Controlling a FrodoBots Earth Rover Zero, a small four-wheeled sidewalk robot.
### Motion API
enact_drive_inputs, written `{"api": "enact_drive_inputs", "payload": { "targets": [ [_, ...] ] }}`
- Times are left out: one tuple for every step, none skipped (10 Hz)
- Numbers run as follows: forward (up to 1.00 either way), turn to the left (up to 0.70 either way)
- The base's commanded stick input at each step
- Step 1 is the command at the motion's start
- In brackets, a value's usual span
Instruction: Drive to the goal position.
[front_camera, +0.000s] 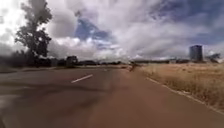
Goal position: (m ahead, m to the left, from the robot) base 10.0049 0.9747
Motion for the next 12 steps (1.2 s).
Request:
{"api": "enact_drive_inputs", "payload": {
  "targets": [
    [0.70,0.00],
    [0.70,0.00],
    [0.70,0.00],
    [0.70,0.00],
    [0.70,0.00],
    [0.70,0.00],
    [0.70,0.00],
    [0.70,0.00],
    [0.70,0.00],
    [0.70,0.00],
    [0.70,0.00],
    [0.70,0.00]
  ]
}}
